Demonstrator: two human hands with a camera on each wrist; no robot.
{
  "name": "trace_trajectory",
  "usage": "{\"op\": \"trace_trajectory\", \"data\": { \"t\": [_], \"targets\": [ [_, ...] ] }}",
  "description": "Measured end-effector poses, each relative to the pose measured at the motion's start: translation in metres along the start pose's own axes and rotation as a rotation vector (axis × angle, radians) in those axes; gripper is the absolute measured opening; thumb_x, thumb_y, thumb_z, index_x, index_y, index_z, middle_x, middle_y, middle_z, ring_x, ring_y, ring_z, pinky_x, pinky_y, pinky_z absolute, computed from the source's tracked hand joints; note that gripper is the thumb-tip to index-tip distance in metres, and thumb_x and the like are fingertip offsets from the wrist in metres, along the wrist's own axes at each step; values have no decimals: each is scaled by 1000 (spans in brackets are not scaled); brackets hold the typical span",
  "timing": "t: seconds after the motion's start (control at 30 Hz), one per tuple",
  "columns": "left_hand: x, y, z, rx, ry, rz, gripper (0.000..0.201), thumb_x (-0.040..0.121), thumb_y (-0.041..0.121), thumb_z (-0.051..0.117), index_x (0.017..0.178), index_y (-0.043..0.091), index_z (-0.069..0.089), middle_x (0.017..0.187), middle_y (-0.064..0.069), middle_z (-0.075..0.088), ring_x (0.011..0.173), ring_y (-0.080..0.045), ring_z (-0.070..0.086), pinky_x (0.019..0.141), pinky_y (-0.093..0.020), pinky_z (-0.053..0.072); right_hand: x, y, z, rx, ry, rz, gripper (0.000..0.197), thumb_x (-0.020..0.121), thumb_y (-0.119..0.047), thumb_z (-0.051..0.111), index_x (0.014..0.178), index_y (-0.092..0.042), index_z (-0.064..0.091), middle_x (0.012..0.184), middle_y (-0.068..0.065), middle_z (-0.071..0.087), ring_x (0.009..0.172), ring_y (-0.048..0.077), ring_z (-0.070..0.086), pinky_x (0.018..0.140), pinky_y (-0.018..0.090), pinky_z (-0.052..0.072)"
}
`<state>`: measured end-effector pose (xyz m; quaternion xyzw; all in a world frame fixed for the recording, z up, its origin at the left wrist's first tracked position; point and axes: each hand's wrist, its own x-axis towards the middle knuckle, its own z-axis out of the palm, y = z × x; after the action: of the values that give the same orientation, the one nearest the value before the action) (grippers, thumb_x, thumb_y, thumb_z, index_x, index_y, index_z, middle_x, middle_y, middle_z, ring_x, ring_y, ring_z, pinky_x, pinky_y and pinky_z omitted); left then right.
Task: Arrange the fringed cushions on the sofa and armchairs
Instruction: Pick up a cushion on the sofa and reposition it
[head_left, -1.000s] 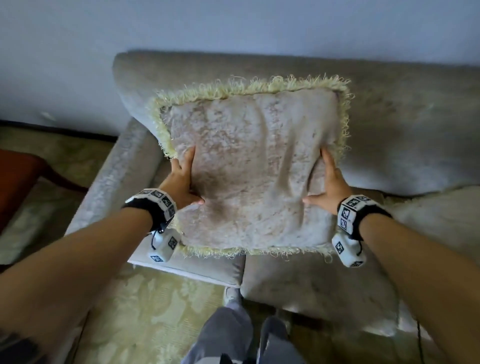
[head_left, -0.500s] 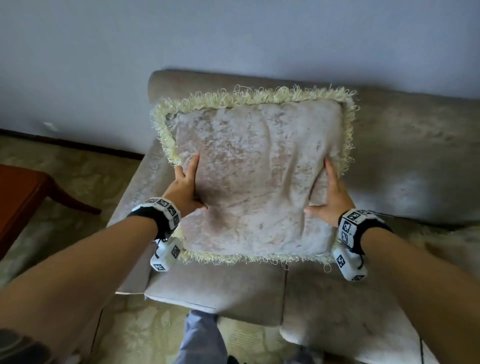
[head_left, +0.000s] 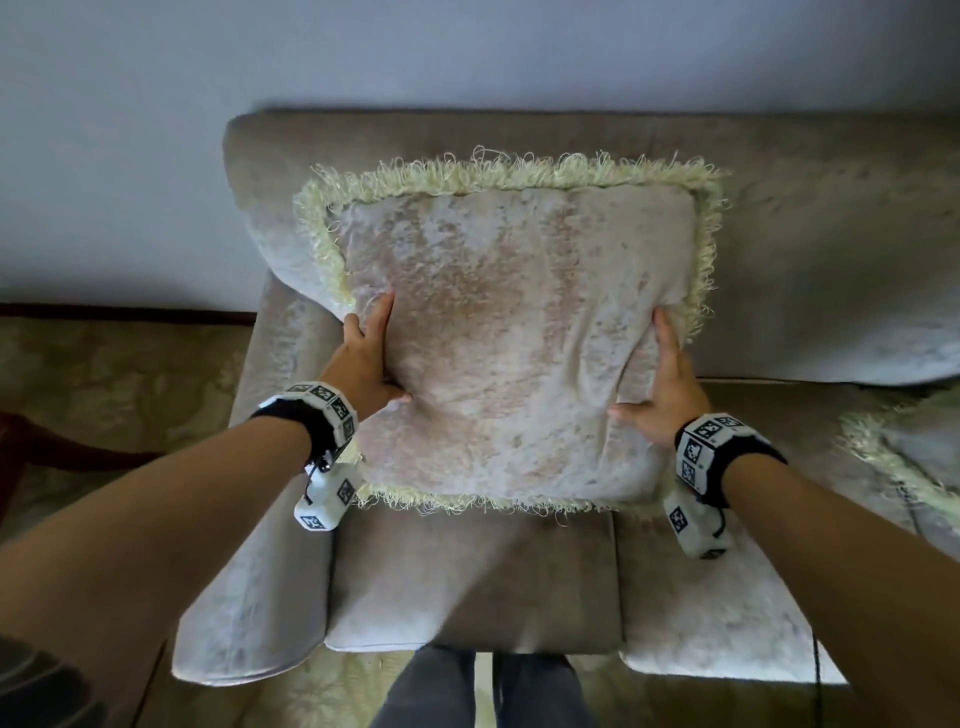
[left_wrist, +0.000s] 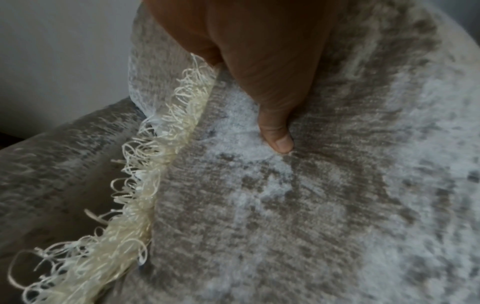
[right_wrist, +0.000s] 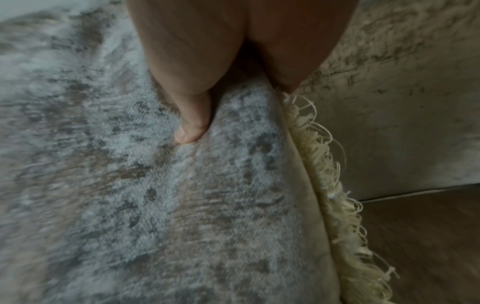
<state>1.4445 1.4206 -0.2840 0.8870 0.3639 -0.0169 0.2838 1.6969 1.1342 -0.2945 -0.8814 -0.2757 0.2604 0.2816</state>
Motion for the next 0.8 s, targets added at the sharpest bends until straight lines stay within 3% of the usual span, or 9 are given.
{"op": "trace_trajectory", "data": {
  "t": [0.1, 0.23, 0.4, 0.53, 0.63, 0.73, 0.8],
  "targets": [
    [18, -4, 4, -22, 59, -20, 133, 57, 13, 92, 154, 21, 2, 142, -25, 25, 117, -47, 48, 98, -53, 42, 22, -5, 3, -2, 29, -20, 132, 68, -9, 86, 147, -50, -11, 159, 17, 9, 142, 37, 26, 112, 48, 28],
    [51, -16, 15, -9, 157, -20, 127, 55, 9, 92, 153, 13, 12, 139, -29, 28, 113, -50, 48, 91, -55, 45, 57, -6, 25, -20, 124, -49, 127, 72, -6, 83, 147, -51, -9, 159, 17, 7, 138, 40, 32, 109, 46, 35],
    [77, -36, 44, 44, 260, -72, 115, 58, 4, 88, 151, 6, 21, 133, -34, 30, 97, -51, 52, 85, -55, 48, 97, 12, 63, -4, 208, -96, 125, 70, -6, 83, 148, -49, -5, 154, 17, 17, 125, 42, 45, 100, 43, 42],
    [89, -71, 84, 67, 247, -118, 105, 65, 3, 83, 148, 7, 20, 137, -38, 24, 99, -57, 50, 80, -58, 48, 107, 44, 103, -11, 297, -163, 115, 68, -5, 84, 149, -32, 7, 152, 20, 17, 132, 38, 37, 107, 36, 34],
    [91, -93, 109, 57, 180, -163, 100, 67, 6, 83, 147, -2, 24, 138, -37, 21, 104, -58, 47, 82, -58, 48, 108, 69, 127, -28, 304, -198, 110, 64, -5, 86, 141, -36, 14, 147, 25, 23, 128, 43, 42, 103, 46, 41],
    [85, -112, 130, 96, 125, -156, 105, 66, 10, 82, 150, 8, 18, 139, -31, 20, 107, -52, 47, 88, -54, 49, 103, 89, 146, -34, 207, -177, 111, 67, -3, 84, 139, -42, 8, 147, 22, 23, 125, 38, 43, 97, 47, 47],
    [80, -120, 140, 194, 142, -135, 110, 66, 11, 80, 151, 14, 10, 141, -34, 21, 117, -52, 38, 92, -57, 46, 99, 95, 156, -35, 152, -135, 118, 70, -3, 82, 141, -48, -1, 149, 19, 18, 121, 36, 47, 89, 42, 52]
  ]
}}
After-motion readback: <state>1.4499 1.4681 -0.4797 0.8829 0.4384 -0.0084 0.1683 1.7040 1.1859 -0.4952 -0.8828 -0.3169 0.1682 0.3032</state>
